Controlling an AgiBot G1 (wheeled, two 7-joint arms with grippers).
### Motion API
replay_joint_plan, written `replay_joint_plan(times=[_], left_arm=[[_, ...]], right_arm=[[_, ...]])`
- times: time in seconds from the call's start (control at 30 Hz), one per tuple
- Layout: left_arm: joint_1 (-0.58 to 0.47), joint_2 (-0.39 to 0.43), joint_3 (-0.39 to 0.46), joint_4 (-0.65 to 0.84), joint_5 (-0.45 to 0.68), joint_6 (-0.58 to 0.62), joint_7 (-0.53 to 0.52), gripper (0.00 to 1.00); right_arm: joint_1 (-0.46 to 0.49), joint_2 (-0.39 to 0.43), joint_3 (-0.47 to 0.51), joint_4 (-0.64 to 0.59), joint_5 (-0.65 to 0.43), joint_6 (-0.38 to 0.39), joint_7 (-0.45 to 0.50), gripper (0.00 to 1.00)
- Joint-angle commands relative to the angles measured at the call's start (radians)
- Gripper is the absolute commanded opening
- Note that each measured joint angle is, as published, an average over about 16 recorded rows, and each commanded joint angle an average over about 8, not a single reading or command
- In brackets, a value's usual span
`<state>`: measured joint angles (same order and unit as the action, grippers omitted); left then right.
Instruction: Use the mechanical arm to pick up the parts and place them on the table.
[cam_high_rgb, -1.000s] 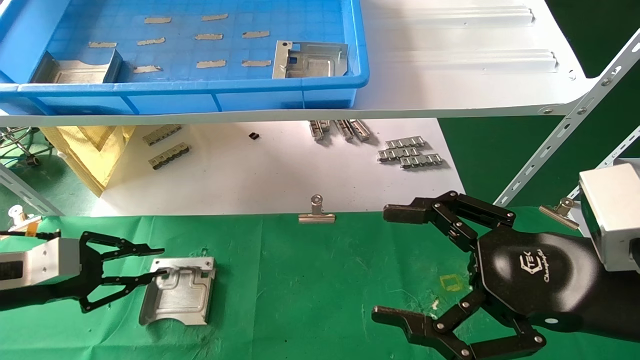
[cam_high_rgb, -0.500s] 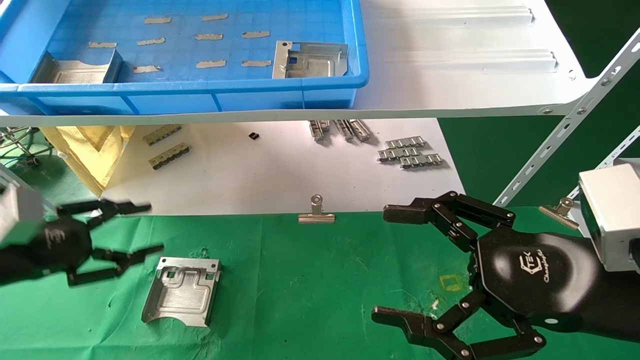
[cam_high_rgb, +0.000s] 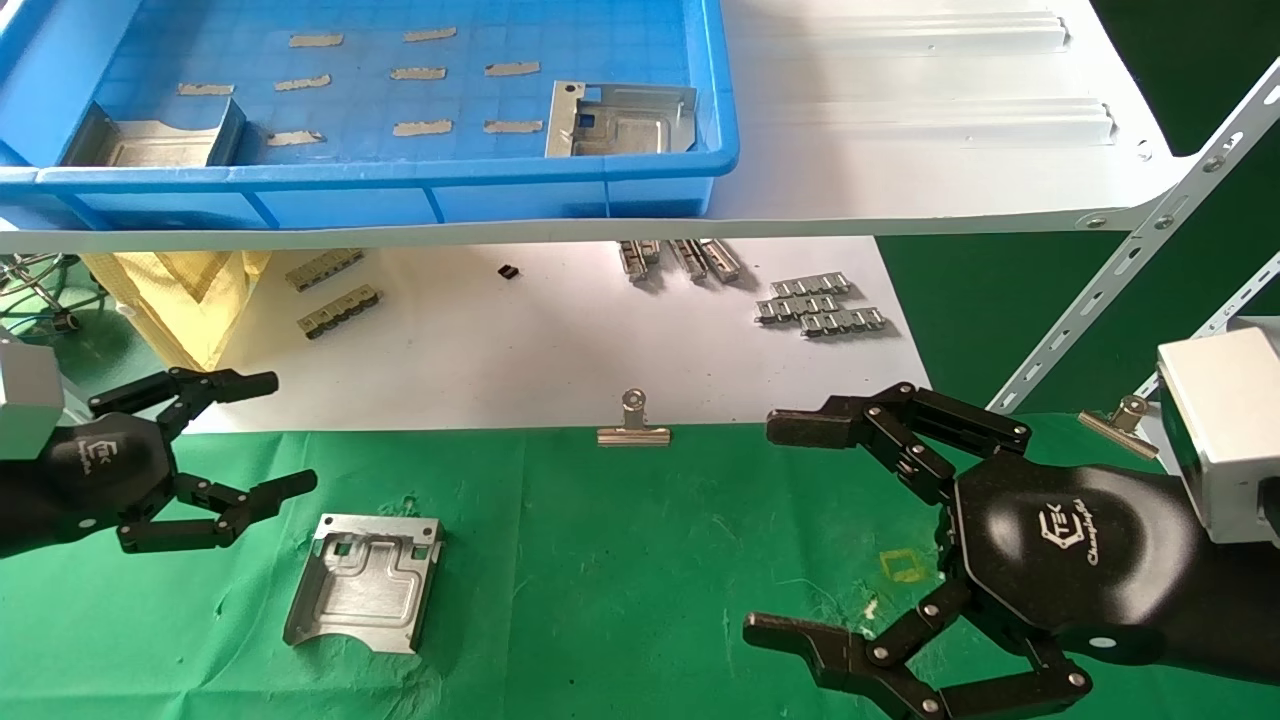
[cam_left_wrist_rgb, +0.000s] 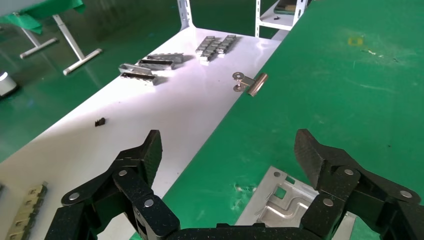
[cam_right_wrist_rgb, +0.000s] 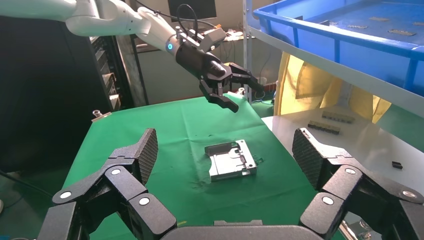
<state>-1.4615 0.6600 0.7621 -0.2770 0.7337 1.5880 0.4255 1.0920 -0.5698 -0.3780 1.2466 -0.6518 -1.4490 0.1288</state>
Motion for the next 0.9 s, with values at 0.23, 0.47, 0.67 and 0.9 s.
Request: replay_joint_plan(times=[0.23, 0.47, 0.67, 0.9], left_arm=[[0.032, -0.004, -0.041, -0.087, 0.004, -0.008, -0.049, 1.00], [0.078, -0.010, -0.099, -0.208, 0.003, -0.019, -0.123, 1.00], [0.118, -0.015, -0.149, -0.311, 0.002, -0.028, -0.186, 1.00], [0.164, -0.021, -0.206, -0.431, 0.001, -0.039, -0.260, 1.00]], right_arm=[[0.000, 0.000, 0.000, 0.000, 0.000, 0.000, 0.000, 1.00], [0.000, 0.000, 0.000, 0.000, 0.000, 0.000, 0.000, 1.00], [0.000, 0.000, 0.000, 0.000, 0.000, 0.000, 0.000, 1.00], [0.000, 0.000, 0.000, 0.000, 0.000, 0.000, 0.000, 1.00]])
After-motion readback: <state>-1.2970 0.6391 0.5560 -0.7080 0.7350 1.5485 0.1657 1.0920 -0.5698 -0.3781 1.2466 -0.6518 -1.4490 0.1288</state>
